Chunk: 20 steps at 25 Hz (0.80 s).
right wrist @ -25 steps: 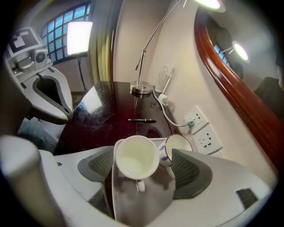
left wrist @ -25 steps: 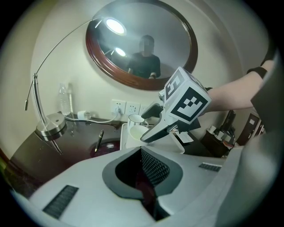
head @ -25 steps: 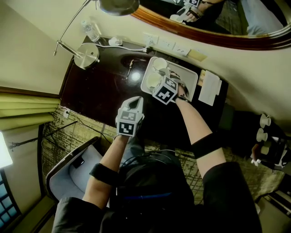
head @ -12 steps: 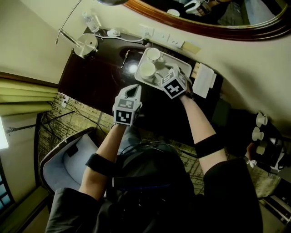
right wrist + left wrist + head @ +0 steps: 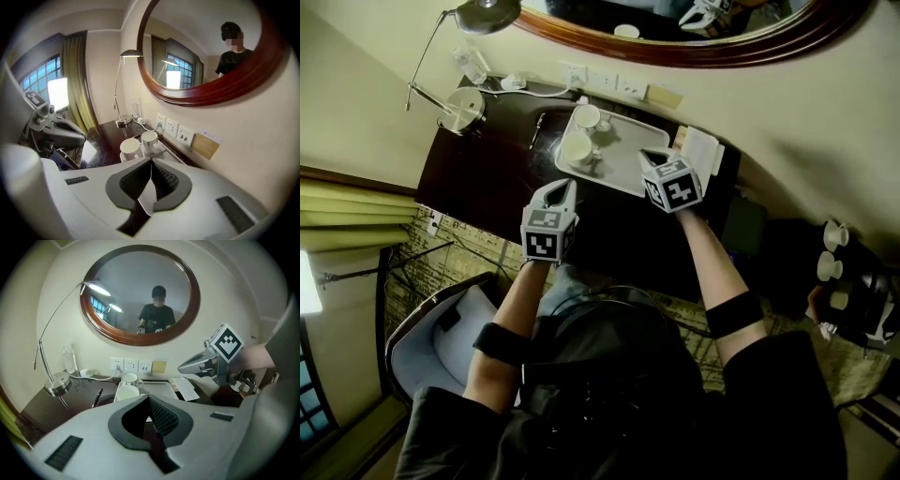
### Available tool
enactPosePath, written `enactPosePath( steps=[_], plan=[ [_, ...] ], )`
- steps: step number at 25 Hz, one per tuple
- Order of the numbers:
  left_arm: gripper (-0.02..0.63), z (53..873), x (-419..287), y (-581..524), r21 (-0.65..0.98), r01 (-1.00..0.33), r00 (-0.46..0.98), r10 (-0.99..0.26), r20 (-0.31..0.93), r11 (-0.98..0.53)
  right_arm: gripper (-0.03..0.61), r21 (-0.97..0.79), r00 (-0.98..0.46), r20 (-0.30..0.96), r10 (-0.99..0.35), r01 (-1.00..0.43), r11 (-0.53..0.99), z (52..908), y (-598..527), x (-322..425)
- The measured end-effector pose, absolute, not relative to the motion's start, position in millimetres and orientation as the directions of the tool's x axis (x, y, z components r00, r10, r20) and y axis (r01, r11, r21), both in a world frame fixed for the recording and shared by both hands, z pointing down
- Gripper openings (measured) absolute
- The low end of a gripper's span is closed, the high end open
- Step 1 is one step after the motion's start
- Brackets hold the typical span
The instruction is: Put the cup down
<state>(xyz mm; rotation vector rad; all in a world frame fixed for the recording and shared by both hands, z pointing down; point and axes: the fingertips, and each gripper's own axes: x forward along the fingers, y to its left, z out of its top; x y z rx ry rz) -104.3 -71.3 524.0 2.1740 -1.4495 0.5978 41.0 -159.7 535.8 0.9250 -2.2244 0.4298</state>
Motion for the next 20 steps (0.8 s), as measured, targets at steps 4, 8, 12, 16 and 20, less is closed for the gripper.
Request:
enactPosePath(
  steps=[4, 8, 12, 16, 20],
  plan=[
    [-0.014, 520, -89, -73, 0.131, -0.930, 0.355, -0.741, 0.571, -0.344, -0.002, -0.116, -0.512, 0.671, -0.536, -0.786, 0.607, 537, -155, 85],
    [-0.014, 516, -76, -70, 0.152, -0.927, 0.365, -0.726, 0.583, -0.344, -0.002, -0.125, -0.485, 0.654, -0.581, -0.826, 0.549, 538, -145, 123],
    [-0.014, 516, -72, -72, 0.140, -0.927, 0.362, -0.730, 0.580, -0.349, -0.002, -0.168, -0.470, 0.627, -0.621, -0.860, 0.482, 538, -136, 151],
    [-0.014, 517, -73, -73, 0.134, -0.927, 0.360, -0.728, 0.583, -0.351, -0.002, -0.191, -0.444, 0.601, -0.664, -0.887, 0.420, 535, -125, 170],
    [-0.014, 518, -74, -72, 0.138, -0.927, 0.361, -0.724, 0.587, -0.350, -0.002, -0.200, -0.429, 0.589, -0.685, -0.899, 0.390, 534, -115, 179]
  ],
)
